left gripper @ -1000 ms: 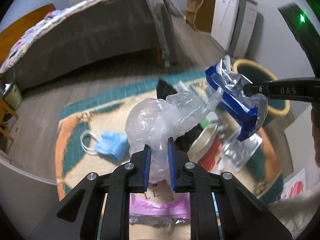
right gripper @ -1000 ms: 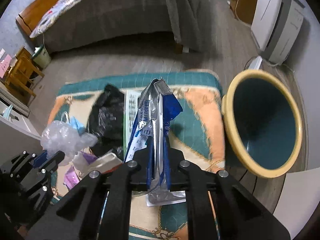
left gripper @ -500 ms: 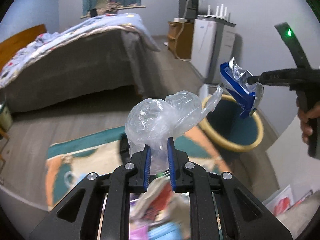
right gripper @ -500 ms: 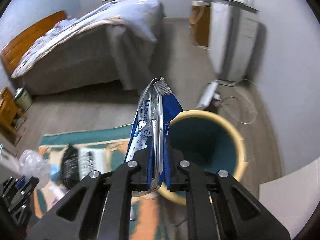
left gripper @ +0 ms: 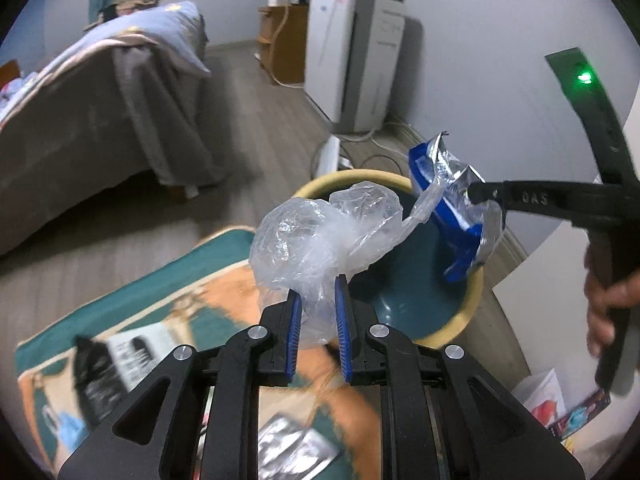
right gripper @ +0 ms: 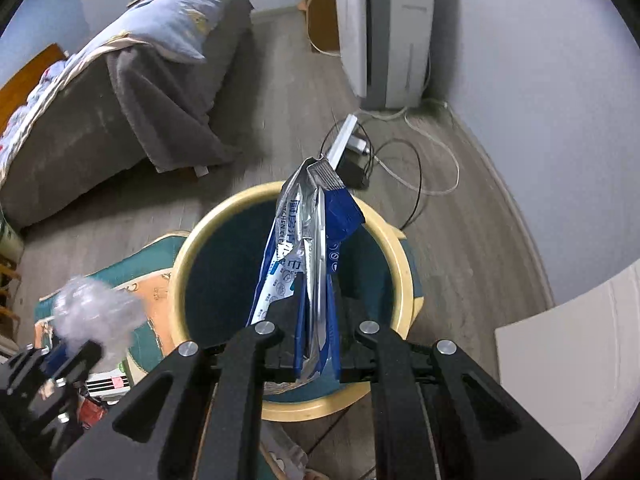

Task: Collect trash
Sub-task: 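Carry the wet-wipe pack over the bin with the right gripper and release it, then move the right gripper back over the cushion toward the medicine box, then grasp the blue face mask with the left gripper while the right grasps the COLTALIN box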

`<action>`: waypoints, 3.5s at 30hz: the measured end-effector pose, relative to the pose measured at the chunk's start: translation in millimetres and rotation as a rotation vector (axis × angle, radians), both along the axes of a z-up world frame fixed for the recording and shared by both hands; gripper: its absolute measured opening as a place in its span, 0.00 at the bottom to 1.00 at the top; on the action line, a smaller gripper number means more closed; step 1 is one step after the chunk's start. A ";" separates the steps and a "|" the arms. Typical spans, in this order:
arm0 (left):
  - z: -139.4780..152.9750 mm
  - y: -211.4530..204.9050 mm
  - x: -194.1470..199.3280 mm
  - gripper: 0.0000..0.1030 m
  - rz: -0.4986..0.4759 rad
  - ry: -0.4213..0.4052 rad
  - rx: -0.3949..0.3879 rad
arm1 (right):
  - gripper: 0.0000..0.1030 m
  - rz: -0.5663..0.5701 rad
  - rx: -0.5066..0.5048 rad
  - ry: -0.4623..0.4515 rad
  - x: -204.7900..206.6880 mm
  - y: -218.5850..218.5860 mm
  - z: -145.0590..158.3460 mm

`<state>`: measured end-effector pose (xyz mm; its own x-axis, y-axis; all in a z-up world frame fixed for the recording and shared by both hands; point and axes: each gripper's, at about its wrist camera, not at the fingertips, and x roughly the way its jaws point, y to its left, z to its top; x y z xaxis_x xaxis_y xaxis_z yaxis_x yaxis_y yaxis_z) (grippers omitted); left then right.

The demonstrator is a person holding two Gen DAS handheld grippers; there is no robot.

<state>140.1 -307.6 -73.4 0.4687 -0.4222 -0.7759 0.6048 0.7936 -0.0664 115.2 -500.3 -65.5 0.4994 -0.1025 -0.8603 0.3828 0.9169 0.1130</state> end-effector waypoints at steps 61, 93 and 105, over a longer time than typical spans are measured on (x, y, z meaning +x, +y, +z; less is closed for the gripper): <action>6.8 335.3 -34.5 0.95 0.471 -0.081 0.142 | 0.94 0.429 -0.152 0.050 48.0 278.6 -12.3; -86.9 295.0 11.1 0.91 0.353 0.196 0.259 | 0.94 0.390 0.181 0.226 83.8 281.8 -95.7; -97.8 301.8 20.3 0.30 0.360 0.293 0.233 | 0.75 0.449 0.189 0.337 84.8 292.5 -112.6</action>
